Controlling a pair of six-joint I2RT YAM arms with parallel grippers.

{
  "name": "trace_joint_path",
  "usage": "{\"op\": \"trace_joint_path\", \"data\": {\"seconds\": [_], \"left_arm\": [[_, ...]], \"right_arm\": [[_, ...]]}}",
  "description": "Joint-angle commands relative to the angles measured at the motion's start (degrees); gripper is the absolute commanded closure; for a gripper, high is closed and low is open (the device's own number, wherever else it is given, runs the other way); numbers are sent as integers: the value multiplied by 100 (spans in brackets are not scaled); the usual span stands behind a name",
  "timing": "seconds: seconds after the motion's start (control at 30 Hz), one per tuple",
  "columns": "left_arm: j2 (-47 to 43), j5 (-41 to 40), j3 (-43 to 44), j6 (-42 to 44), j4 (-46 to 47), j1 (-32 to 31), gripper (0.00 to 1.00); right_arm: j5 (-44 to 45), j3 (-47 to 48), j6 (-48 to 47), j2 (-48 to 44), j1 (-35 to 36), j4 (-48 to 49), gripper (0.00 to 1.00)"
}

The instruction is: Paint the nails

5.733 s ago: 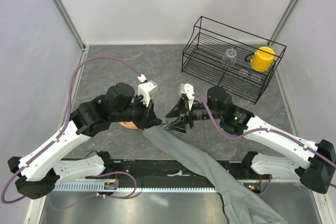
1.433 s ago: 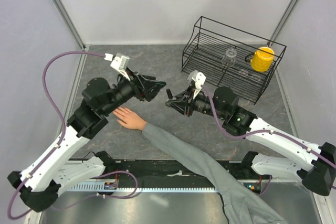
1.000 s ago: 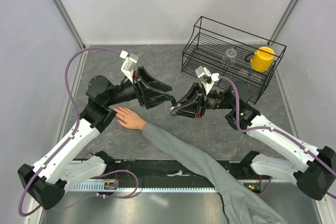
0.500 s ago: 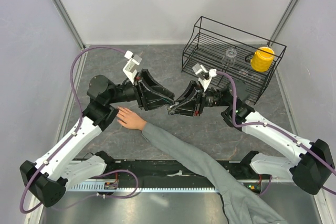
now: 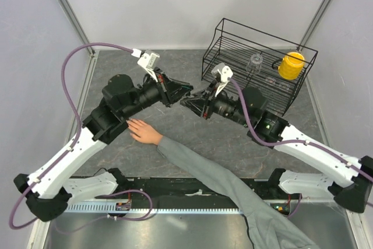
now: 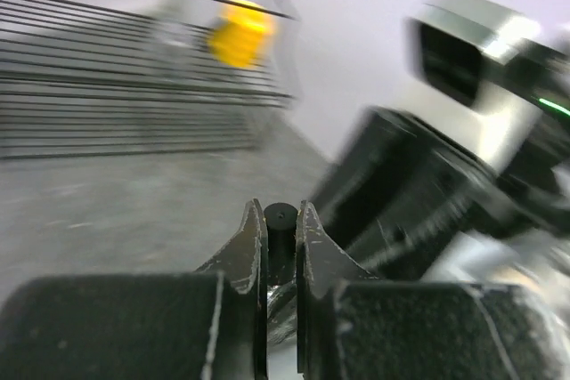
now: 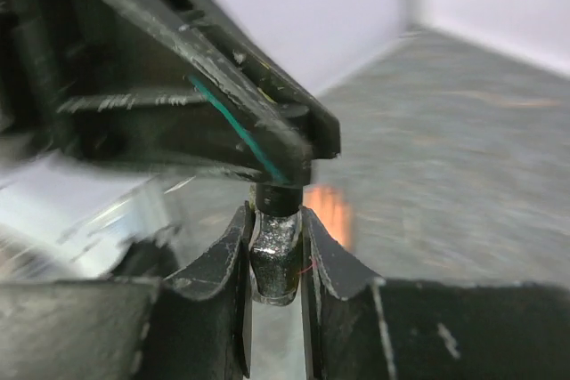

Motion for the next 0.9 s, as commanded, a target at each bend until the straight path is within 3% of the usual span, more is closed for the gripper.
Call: {"op": "trace_joint_path", "data": {"seconds": [0.0,0.07,0.17,0.27,0.3,0.33,0.37,0.47,0.63,0.77,0.87], "left_arm": [[462,-4584,840,779,-1595,-1786,98],[647,-4763,955,526,-1666,-1946,98],[753,-4448,1000,445,-1623,-1938,98],[473,-3643,763,453,-1255,-1763,98],[237,-3342,510,436,-1097,-1570,94],[95,-3035,360,410,-721,-1455,84],[-28,-2422,71,323,-543,-1332,61],[-372,-1375,-221,59,-120,-788,37],[-557,174,-441,-144,55,144,28],[-645,2034,-801,-424,1133,514,27],[-566,2758,-1003,-802,1654,690,27]], "right_arm": [[4730,737,-1344,563,1655,-1526,100],[5206,773,-1370,669,1884,-1456,100],[4998,624,-1510,565,1876,-1254,100],[3990,299,-1590,232,1623,-981,100],[3577,193,-1581,126,1526,-929,100],[2833,-51,-1581,11,1429,-623,100],[2556,-158,-1616,-190,1289,-542,100],[1861,-387,-1721,-490,1086,-488,100],[535,-598,-1450,-912,305,-515,100],[-1580,-511,-1160,-851,-565,-568,100],[-2559,-414,-817,-684,-891,-410,100]]}}
